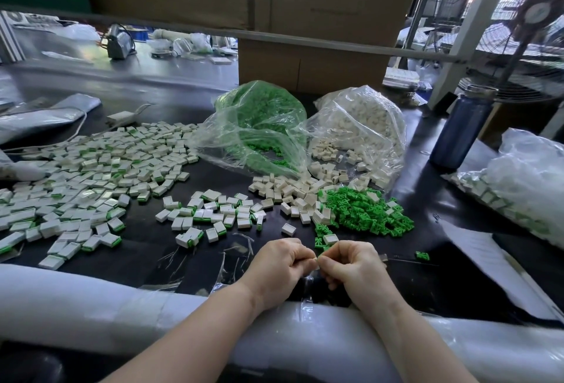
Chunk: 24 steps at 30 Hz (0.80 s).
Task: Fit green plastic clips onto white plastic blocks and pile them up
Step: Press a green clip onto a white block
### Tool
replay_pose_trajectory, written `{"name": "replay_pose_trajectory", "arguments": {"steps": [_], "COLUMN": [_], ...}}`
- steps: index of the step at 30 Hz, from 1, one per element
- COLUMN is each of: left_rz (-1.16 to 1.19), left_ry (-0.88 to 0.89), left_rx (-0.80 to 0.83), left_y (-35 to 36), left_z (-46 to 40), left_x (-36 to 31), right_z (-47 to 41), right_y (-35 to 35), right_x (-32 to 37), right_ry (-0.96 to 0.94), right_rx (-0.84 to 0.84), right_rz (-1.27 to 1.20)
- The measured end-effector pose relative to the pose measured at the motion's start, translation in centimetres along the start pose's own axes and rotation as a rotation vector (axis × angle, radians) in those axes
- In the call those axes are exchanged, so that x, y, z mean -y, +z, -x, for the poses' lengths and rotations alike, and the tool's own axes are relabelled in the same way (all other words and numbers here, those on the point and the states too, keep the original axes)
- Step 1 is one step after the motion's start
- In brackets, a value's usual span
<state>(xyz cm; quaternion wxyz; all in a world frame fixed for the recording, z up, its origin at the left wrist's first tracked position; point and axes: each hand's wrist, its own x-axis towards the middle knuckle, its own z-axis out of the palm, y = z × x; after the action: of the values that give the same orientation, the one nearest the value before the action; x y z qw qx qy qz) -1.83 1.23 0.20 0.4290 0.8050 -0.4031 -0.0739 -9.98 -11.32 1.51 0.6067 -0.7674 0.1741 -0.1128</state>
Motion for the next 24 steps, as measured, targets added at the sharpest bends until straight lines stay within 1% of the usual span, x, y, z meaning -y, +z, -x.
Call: {"name": "replay_pose_trajectory", "arguments": {"steps": [3, 7, 10, 12, 17, 19, 22, 24], "left_rz": [0.013, 0.167, 0.268, 0.304, 0.308, 0.330, 0.381, 0.404], "left_ry": [-0.015, -0.095, -0.108, -0.117, -0.126, -0.130, -0.129, -0.122], "left_rx": [-0.006, -0.039, -0.042, -0.039, -0.031, -0.044, -0.050, -0.057], "left_y": [0.01, -0.08, -0.09, -0.14, -0.31, -0.37, -0.49, -0.45], "left_z": [-0.01, -0.10, -0.16, -0.12, 0.04, -0.04, -0.10, -0.14], "left_x": [0.00, -0.28, -0.67, -0.76, -0.75, -0.76, -0.82, -0.83], "right_z": [-0.06, -0.16, -0.19, -0.16, 0.00, 0.01, -0.10, -0.23], "right_y": [-0.01, -0.04, -0.21, -0.30, -0.28, -0.39, -0.47, -0.36], "right_x": [0.01, -0.07, -0.16, -0.23, -0.22, -0.27, -0.40, -0.50], "right_ry": [-0.012, -0.045, -0.060, -0.073, -0.099, -0.088, -0.076, -0.064], "right_rx": [-0.006, -0.049, -0.082, -0.079, -0.013, -0.003, -0.033, -0.012], "right_rz": [-0.013, -0.129, -0.192, -0.198, -0.194, -0.235, -0.297, -0.327]}}
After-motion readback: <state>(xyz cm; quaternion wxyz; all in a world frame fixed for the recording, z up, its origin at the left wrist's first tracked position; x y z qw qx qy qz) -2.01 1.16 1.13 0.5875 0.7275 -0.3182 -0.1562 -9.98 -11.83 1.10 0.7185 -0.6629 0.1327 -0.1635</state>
